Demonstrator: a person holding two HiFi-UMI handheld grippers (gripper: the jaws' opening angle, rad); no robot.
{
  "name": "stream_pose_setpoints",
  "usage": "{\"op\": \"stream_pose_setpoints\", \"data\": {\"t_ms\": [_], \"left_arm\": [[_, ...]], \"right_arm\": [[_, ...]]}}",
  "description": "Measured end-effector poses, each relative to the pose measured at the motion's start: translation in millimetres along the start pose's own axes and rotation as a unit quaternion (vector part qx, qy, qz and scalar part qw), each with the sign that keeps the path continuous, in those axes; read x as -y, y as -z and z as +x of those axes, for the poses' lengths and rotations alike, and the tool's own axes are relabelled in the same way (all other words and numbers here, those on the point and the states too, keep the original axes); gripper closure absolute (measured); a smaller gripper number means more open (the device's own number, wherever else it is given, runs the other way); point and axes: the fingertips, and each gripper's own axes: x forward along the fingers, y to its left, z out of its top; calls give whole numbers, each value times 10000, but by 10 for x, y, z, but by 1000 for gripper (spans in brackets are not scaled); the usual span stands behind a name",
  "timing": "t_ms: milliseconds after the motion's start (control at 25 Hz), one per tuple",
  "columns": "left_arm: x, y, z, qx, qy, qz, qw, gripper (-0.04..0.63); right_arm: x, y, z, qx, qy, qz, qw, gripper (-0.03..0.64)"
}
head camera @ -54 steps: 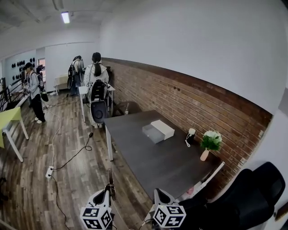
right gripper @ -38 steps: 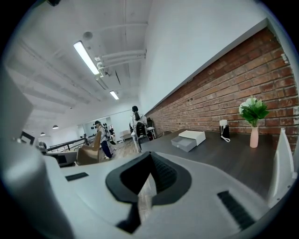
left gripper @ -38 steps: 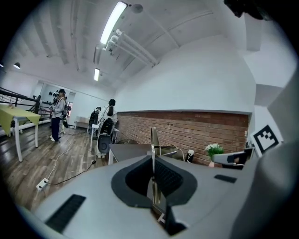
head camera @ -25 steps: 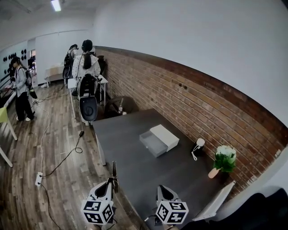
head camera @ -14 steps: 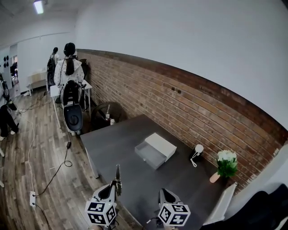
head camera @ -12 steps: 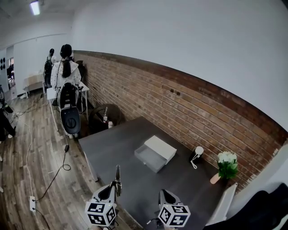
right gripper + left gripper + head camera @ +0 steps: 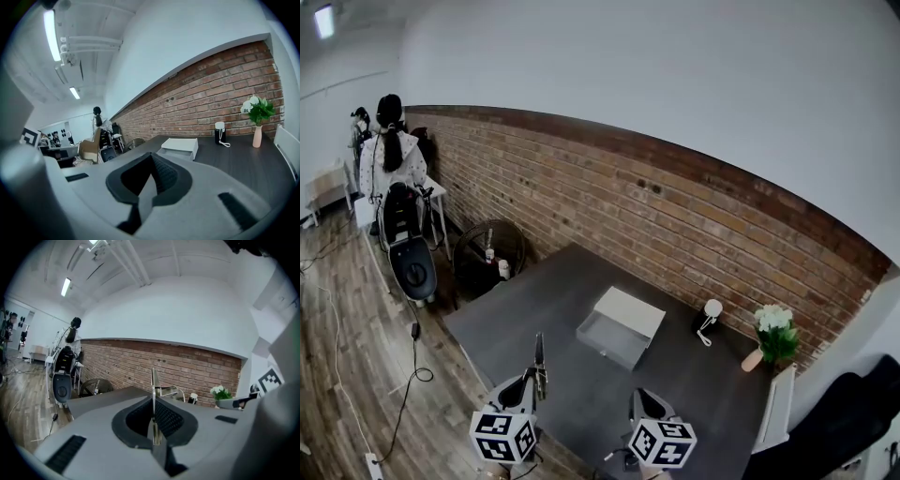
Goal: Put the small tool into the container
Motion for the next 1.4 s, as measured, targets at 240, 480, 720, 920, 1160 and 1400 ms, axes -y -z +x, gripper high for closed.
{"op": "stream_pose_setpoints", "data": {"t_ms": [240, 480, 720, 920, 1160, 1400], "left_arm": [[-234, -48, 407, -38, 332, -29, 9994, 590], [-260, 54, 904, -230, 475, -191, 9984, 591], [-66, 58, 1205, -339, 721, -44, 9968, 591], [32, 160, 1427, -481, 858, -81, 9951, 591], [179, 221, 1607, -641, 1076, -72, 9921, 591], [386, 228, 1784, -704, 1353, 83, 9883, 591]], "right_arm": [[32, 32, 198, -73, 461, 2, 9989, 615], [335, -9, 457, -117, 761, 49, 9970, 615], [553, -90, 653, -145, 867, 121, 9961, 615], [726, -73, 691, -165, 1022, 164, 9945, 615], [930, -35, 591, -208, 1325, 303, 9905, 615], [1140, 15, 505, -196, 1592, 470, 9859, 615]]}}
